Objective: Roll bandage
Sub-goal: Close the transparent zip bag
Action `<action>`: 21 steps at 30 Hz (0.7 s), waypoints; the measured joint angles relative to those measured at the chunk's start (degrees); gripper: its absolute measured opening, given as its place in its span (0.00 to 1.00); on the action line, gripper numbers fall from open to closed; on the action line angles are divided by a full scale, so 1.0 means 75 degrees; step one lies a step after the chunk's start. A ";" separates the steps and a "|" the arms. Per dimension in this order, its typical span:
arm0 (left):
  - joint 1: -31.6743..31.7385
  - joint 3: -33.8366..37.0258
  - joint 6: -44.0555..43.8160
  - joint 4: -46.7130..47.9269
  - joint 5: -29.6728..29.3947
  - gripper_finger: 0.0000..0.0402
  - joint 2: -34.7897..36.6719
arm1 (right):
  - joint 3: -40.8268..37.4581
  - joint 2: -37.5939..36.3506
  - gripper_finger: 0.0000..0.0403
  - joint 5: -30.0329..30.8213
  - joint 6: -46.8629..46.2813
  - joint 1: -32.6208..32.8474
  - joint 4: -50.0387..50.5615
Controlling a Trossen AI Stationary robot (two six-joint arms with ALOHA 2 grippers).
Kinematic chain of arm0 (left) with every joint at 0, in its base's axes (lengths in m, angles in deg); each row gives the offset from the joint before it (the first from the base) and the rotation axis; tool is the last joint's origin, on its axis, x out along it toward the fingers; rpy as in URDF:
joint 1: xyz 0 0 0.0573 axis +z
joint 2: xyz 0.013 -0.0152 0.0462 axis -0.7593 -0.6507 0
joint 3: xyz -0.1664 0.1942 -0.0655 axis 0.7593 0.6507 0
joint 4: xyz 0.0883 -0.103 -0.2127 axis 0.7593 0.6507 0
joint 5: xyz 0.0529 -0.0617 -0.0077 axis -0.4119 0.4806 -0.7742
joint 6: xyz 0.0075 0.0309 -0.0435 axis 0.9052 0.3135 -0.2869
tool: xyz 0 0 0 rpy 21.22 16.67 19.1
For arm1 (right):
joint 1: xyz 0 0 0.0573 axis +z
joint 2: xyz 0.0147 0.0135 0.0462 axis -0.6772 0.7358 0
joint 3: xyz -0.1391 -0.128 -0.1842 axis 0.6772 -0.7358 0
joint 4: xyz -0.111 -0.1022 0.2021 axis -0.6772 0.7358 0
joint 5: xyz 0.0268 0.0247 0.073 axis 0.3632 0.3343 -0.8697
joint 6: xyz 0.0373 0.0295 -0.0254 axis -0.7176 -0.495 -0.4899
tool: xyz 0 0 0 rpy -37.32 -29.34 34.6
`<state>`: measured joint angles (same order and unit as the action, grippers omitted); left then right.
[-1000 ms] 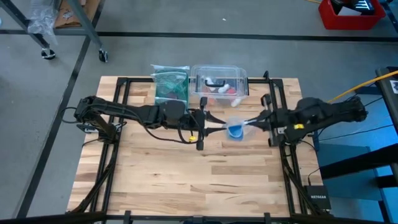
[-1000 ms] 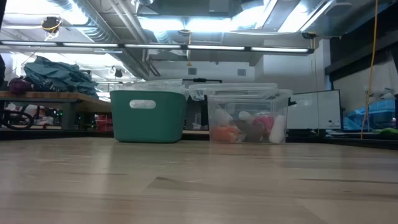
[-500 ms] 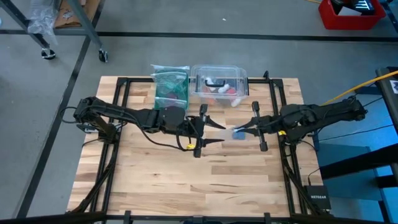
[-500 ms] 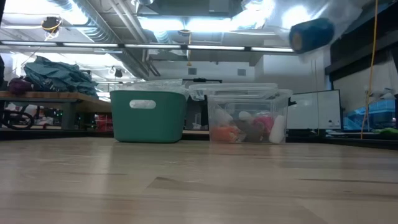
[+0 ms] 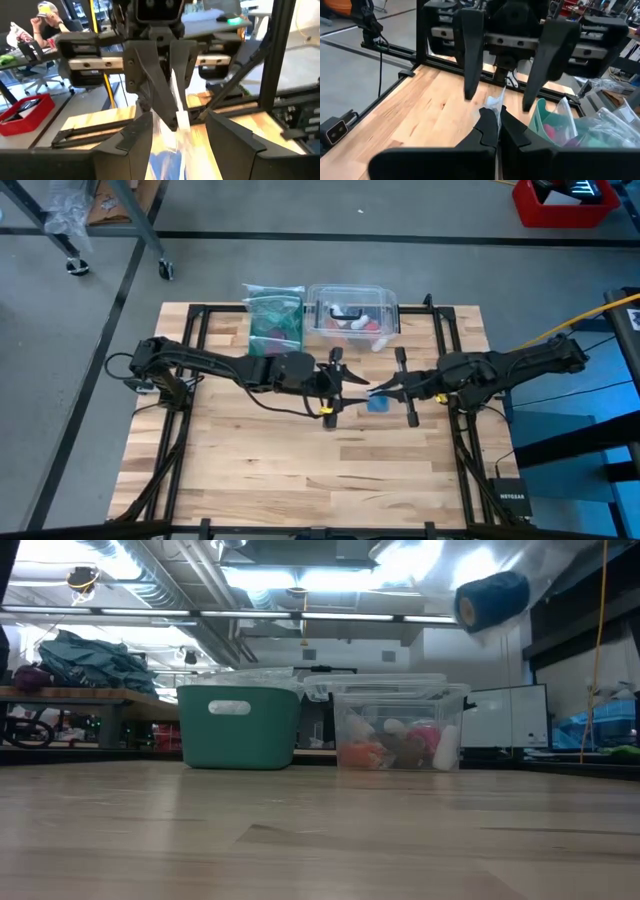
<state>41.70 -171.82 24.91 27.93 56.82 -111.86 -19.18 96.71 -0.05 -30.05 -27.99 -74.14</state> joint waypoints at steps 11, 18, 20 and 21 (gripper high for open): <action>0.0008 -0.0001 -0.0044 -0.0113 0.0000 0.37 -0.0146 | 0.0000 0.0282 0.00 0.0000 0.0000 0.0000 -0.0062; 0.0038 -0.0001 -0.0085 0.0022 -0.0002 0.24 -0.0143 | 0.0000 0.0277 0.00 -0.0006 0.0003 0.0000 -0.0087; 0.0047 -0.0001 -0.0088 0.0113 0.0000 0.21 -0.0143 | 0.0000 0.0279 0.00 -0.0006 0.0003 0.0000 -0.0079; 0.0047 -0.0001 -0.0091 0.0164 0.0000 0.20 -0.0143 | 0.0000 0.0279 0.00 -0.0006 0.0003 -0.0002 -0.0065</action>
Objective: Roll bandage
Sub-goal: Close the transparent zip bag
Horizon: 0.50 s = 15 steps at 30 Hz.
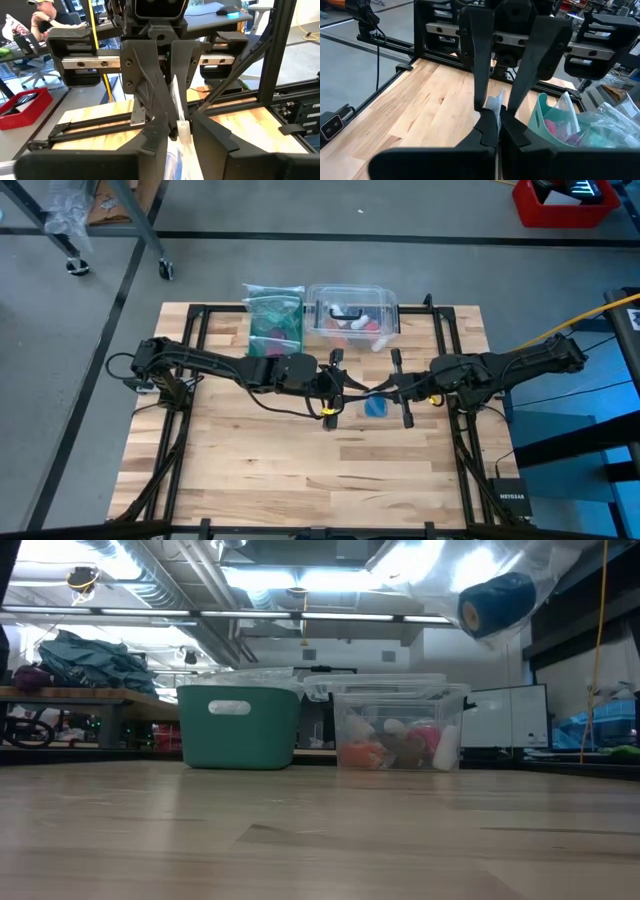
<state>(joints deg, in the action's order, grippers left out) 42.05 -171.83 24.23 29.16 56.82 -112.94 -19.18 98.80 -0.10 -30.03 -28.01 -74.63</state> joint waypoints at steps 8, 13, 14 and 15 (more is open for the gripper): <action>0.0000 0.0000 0.0001 0.0086 -0.0003 0.09 0.0012 | 0.0000 0.0003 0.00 -0.0003 0.0000 0.0002 0.0024; 0.0000 -0.0006 0.0001 0.0127 -0.0006 0.02 0.0015 | -0.0005 -0.0057 0.02 -0.0017 0.0000 0.0001 0.0067; 0.0000 -0.0017 0.0003 0.0150 -0.0003 0.02 0.0015 | -0.0004 -0.0068 0.03 -0.0051 0.0000 -0.0001 0.0068; 0.0000 -0.0017 0.0003 0.0186 -0.0008 0.02 0.0015 | -0.0003 -0.0085 0.04 -0.0074 0.0000 -0.0001 0.0068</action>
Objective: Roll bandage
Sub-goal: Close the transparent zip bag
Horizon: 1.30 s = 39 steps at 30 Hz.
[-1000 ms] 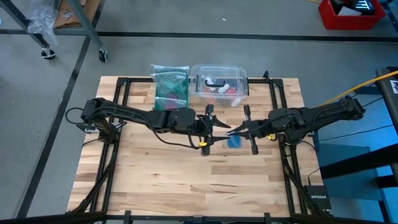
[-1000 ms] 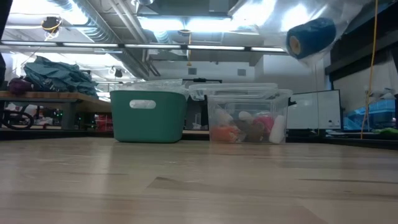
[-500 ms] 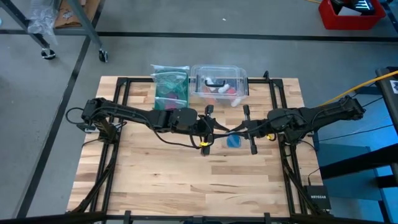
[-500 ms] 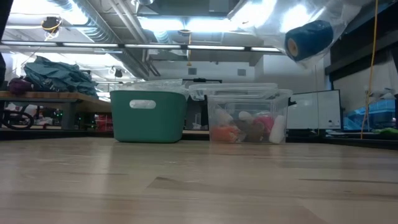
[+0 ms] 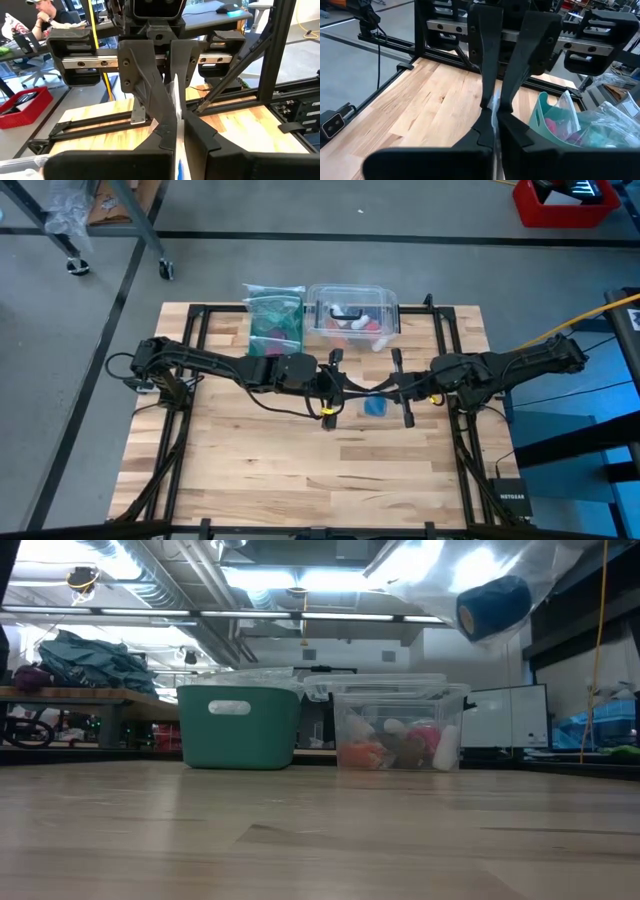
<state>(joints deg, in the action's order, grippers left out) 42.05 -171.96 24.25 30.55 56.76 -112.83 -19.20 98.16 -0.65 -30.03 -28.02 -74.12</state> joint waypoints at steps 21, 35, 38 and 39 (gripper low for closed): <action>0.0003 0.0017 0.0005 0.0163 -0.0039 0.01 -0.0009 | 0.0000 -0.0171 0.02 -0.0244 0.0017 0.0000 -0.0056; 0.0009 0.0006 -0.0193 0.0611 -0.0056 0.01 -0.0009 | 0.0000 -0.0157 0.01 -0.0162 0.0023 0.0000 0.0017; 0.0009 0.0003 -0.0278 0.0975 -0.0059 0.02 -0.0002 | 0.0000 -0.0157 0.01 -0.0163 0.0026 0.0000 0.0017; 0.0007 0.0006 -0.0278 0.1057 -0.0057 0.03 -0.0003 | 0.0000 -0.0159 0.00 -0.0165 0.0026 0.0000 0.0017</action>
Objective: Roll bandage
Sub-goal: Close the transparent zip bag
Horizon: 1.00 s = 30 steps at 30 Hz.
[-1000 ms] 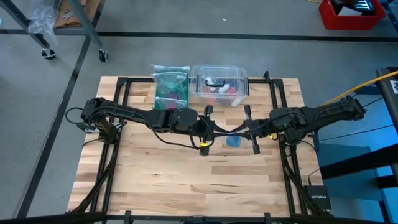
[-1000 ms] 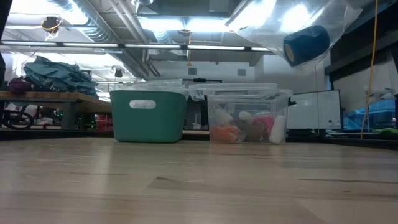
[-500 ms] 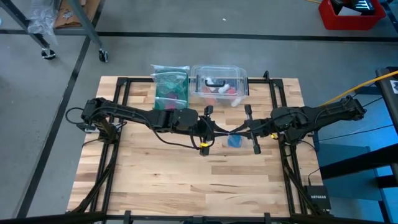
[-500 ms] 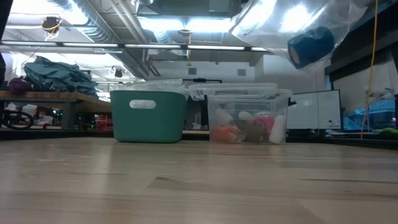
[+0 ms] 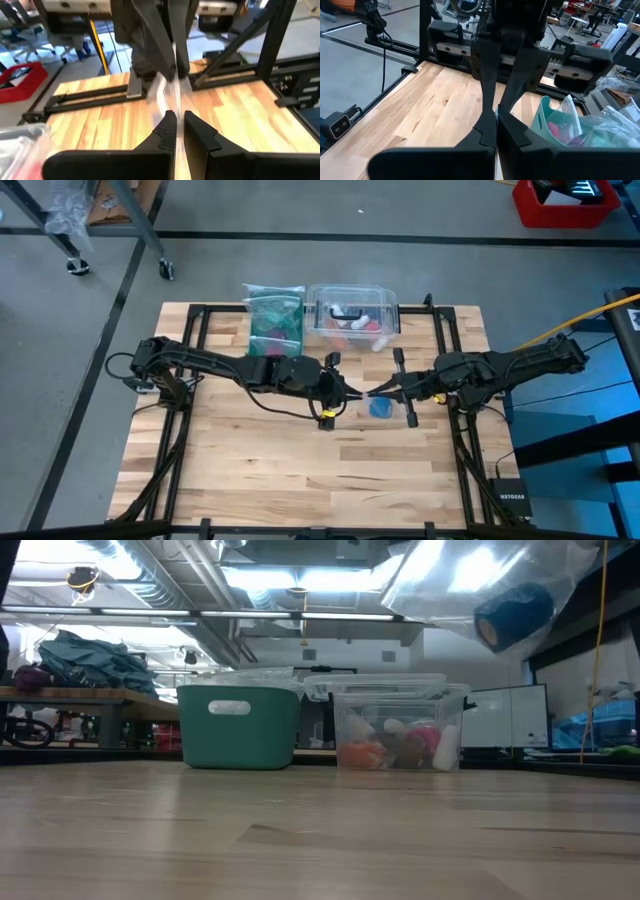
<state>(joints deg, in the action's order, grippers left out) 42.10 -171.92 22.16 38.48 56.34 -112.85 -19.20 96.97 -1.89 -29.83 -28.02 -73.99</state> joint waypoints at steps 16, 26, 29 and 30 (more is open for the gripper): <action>-0.0004 0.0015 -0.0566 0.2109 0.0001 0.03 -0.0002 | 0.0000 -0.0009 0.00 -0.0015 0.0000 0.0000 -0.0073; -0.0019 0.0017 -0.0575 0.2664 0.0004 0.04 -0.0003 | 0.0000 -0.0015 0.00 -0.0023 -0.0002 0.0000 -0.0071; -0.0019 0.0022 -0.0532 0.2562 0.0004 0.04 -0.0006 | 0.0003 -0.0017 0.00 -0.0026 -0.0001 0.0003 -0.0078; -0.0019 0.0027 -0.0514 0.2461 0.0004 0.04 -0.0009 | 0.0010 -0.0023 0.00 -0.0029 0.0000 0.0003 -0.0086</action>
<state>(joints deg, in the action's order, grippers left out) 41.96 -171.72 18.31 56.94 56.36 -112.92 -19.12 96.80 -2.10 -29.83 -27.99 -74.64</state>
